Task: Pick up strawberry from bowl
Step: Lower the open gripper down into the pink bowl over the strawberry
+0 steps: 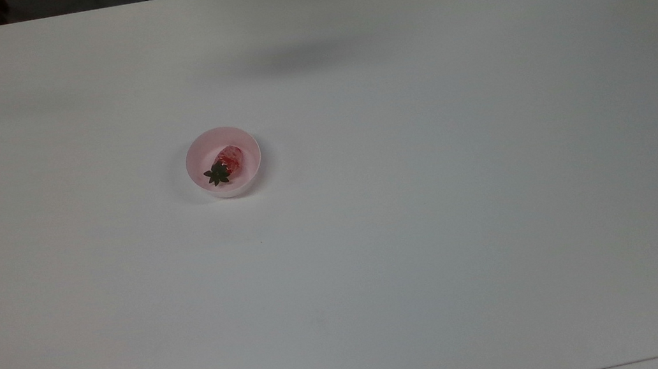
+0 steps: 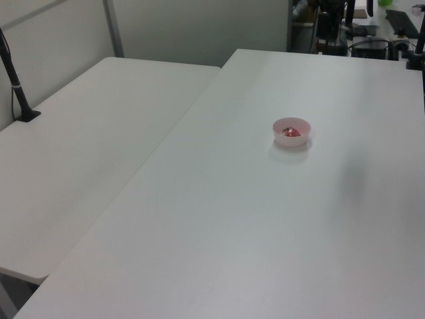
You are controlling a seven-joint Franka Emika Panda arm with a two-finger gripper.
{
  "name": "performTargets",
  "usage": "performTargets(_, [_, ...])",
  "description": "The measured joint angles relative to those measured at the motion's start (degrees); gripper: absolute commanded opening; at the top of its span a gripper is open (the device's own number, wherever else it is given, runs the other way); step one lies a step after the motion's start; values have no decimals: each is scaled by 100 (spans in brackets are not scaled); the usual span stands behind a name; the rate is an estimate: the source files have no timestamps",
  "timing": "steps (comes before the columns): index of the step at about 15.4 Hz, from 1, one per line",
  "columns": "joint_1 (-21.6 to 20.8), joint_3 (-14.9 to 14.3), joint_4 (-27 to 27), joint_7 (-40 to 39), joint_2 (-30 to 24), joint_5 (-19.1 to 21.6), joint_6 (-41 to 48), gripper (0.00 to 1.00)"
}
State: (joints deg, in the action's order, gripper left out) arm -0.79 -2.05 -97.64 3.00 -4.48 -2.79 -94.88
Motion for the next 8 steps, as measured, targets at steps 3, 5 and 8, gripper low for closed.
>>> performTargets(3, [14, -1, 1, 50, 0, 15, 0, 100])
performTargets(5, [41, -1, 1, 55, 0, 20, 0, 100])
performTargets(8, [54, -1, 1, 57, 0, 23, 0, 100])
